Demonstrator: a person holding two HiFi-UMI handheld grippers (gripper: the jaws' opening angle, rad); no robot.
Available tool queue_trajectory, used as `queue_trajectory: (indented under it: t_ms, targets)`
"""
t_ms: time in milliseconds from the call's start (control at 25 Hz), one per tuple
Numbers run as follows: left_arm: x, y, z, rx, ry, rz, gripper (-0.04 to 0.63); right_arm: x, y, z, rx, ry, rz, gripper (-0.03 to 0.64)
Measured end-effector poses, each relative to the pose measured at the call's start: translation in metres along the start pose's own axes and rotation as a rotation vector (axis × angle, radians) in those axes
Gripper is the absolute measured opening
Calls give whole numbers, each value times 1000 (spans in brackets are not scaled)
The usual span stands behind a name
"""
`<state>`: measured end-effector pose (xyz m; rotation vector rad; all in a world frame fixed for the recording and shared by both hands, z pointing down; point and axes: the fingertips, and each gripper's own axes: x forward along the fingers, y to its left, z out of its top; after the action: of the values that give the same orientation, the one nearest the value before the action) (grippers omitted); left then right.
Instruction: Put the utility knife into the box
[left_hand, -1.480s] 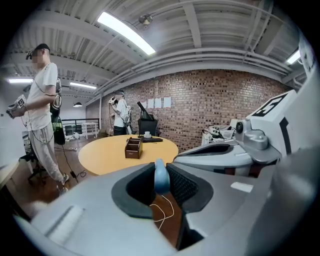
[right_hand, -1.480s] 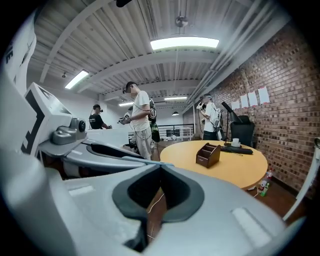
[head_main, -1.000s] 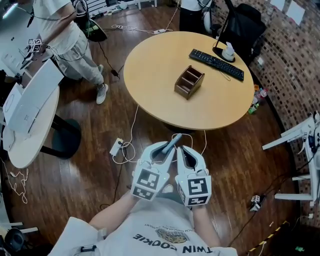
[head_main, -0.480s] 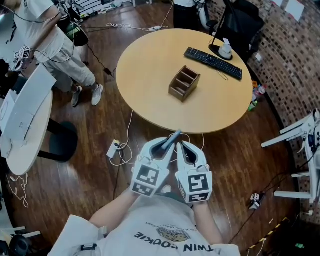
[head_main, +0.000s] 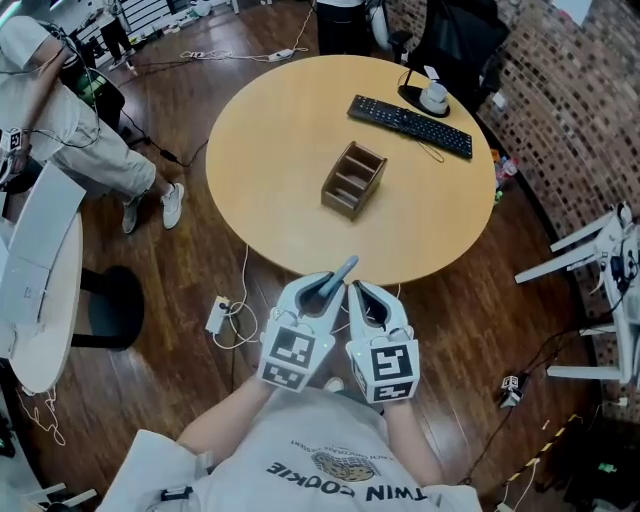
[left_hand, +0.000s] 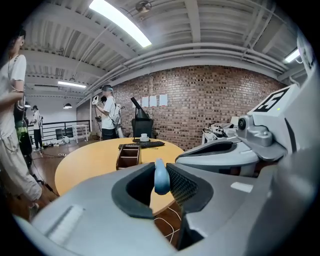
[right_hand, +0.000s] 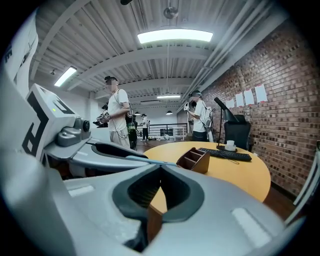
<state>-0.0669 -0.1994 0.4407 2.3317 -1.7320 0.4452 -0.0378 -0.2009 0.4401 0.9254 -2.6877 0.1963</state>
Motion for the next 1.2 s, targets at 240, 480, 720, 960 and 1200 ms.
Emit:
queue_trajectory:
  t_ms: [240, 480, 720, 960, 1200]
  targets:
    - [27, 31, 2, 25, 28, -45, 77, 36, -12, 8, 0, 22, -39, -3]
    - [48, 58, 1, 75, 65, -88, 77, 67, -20, 13, 22, 37, -66, -3]
    - [73, 81, -2, 212, 124, -139, 77, 98, -30, 18, 28, 50, -102, -3]
    - [97, 99, -6, 321, 152, -179, 77, 123, -41, 17, 37, 57, -125, -3]
    - [121, 109, -15, 450, 204, -241, 77, 137, -54, 18, 58, 60, -178, -3]
